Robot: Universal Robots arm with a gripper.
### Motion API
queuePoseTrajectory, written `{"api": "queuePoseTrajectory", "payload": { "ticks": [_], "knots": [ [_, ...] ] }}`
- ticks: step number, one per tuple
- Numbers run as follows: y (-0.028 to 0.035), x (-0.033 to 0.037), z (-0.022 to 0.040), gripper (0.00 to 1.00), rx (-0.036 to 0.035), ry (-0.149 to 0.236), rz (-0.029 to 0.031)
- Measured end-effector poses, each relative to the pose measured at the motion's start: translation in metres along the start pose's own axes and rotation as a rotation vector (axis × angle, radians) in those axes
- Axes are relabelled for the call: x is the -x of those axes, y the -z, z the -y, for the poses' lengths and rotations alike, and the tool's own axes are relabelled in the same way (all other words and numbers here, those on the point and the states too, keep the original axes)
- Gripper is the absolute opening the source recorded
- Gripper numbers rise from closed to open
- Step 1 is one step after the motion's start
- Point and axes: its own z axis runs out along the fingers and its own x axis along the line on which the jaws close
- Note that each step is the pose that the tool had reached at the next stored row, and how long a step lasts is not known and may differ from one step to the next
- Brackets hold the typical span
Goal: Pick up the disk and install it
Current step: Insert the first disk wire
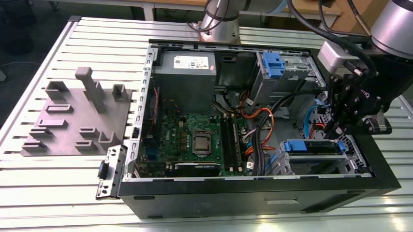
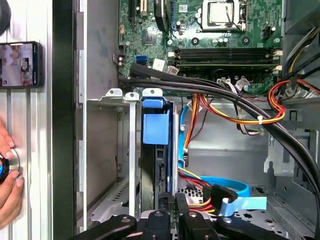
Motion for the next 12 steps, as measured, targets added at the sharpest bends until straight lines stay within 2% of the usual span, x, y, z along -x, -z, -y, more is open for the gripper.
{"api": "queuePoseTrajectory", "payload": {
  "ticks": [2,6,12],
  "knots": [
    [-0.0008,-0.0003,-0.0017,0.16,-0.0053,0.003,0.0002],
    [-0.0009,-0.0005,-0.0094,0.16,-0.0106,0.003,0.0002],
    [-0.0021,-0.0029,-0.0131,0.16,-0.0229,0.019,0.0008]
  ]
}}
